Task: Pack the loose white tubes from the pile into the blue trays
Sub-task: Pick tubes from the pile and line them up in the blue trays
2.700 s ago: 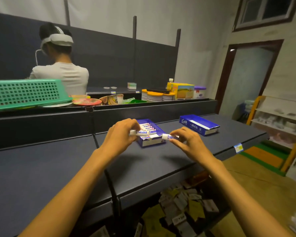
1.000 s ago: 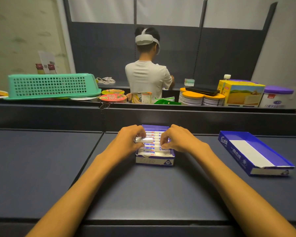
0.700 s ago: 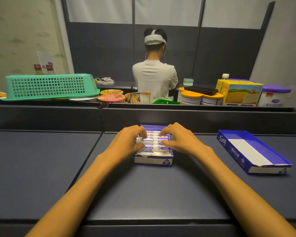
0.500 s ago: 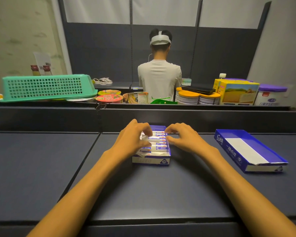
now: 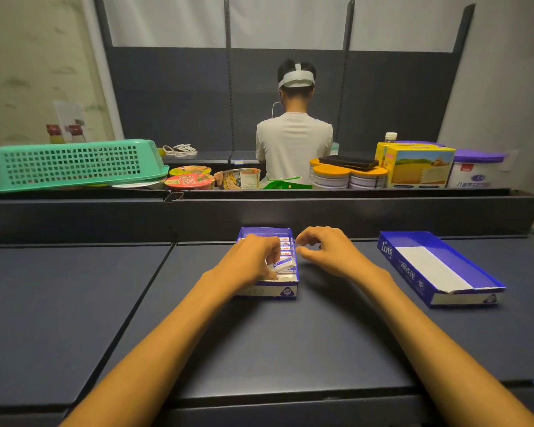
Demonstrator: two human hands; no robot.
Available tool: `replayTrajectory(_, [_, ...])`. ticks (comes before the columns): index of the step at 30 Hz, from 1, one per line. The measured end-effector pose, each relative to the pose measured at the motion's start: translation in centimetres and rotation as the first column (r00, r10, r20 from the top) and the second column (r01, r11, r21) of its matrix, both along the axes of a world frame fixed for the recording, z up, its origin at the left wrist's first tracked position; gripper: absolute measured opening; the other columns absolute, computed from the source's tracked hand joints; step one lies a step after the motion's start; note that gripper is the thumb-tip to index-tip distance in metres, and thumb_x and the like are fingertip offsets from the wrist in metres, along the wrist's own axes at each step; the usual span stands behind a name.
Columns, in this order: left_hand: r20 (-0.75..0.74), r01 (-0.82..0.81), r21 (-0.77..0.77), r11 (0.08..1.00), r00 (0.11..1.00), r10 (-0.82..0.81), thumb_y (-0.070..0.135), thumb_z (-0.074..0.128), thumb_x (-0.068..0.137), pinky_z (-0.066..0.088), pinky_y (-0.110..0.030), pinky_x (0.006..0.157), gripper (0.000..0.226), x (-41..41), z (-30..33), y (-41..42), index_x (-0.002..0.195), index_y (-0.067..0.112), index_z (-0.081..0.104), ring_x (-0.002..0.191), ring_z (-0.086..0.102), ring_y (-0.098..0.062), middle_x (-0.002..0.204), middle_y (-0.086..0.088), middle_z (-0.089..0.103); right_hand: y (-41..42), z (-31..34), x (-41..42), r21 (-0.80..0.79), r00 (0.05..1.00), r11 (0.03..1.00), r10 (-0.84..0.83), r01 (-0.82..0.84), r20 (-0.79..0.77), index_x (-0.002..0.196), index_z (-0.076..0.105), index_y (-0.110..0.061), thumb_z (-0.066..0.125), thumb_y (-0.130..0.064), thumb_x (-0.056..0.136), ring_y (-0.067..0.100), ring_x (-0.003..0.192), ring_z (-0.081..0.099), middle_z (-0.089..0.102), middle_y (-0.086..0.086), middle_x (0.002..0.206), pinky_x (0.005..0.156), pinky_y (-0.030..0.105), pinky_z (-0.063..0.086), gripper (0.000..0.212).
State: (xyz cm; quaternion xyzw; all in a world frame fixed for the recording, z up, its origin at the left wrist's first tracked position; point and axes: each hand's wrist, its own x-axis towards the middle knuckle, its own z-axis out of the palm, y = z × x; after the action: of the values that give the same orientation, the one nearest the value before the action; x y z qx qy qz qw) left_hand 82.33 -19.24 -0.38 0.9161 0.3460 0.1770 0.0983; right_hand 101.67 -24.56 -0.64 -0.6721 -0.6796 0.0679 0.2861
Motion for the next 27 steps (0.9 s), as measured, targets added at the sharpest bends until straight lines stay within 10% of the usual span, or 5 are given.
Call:
replayTrajectory(12, [-0.002, 0.046, -0.162, 0.986, 0.999, -0.046, 0.03, 0.074, 0.083, 0.046, -0.01, 0.064, 0.027, -0.5, 0.4, 0.4, 0.106, 0.019, 0.069, 0.08, 0.059, -0.007, 0.107, 0.002, 0.069, 0.5, -0.1, -1.2, -0.04, 1.0, 0.999, 0.022, -0.021, 0.013, 0.115, 0.06, -0.021, 0.07, -0.035, 0.086, 0.012, 0.101, 0.057, 0.06, -0.001, 0.119, 0.079, 0.028, 0.054, 0.034])
replayTrajectory(27, [-0.085, 0.011, -0.033, 0.999, 0.996, -0.013, 0.018, 0.074, 0.084, 0.05, -0.025, 0.084, 0.021, 0.5, 0.1, 0.7, 0.105, 0.016, 0.074, 0.095, 0.061, -0.012, 0.108, -0.003, 0.071, 0.7, 0.0, -1.1, -0.061, 1.0, 0.998, 0.011, -0.011, 0.003, 0.116, 0.059, -0.019, 0.071, -0.033, 0.085, 0.009, 0.101, 0.054, 0.06, -0.002, 0.121, 0.071, 0.018, 0.047, 0.036])
